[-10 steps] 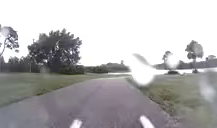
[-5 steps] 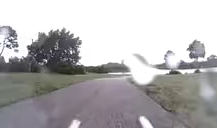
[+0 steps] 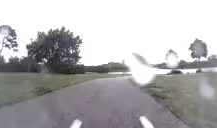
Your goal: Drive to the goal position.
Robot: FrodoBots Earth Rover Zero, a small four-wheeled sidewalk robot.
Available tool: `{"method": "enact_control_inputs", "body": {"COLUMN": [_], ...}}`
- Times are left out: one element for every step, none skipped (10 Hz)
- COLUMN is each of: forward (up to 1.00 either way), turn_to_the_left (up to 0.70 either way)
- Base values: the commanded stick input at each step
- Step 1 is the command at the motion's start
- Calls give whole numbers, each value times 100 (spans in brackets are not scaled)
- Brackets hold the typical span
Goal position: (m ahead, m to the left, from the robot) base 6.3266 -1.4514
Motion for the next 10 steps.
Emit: {"method": "enact_control_inputs", "body": {"forward": [70,70,70,70,70,70,70,70,70,70], "turn_to_the_left": [0,0,0,0,0,0,0,0,0,0]}}
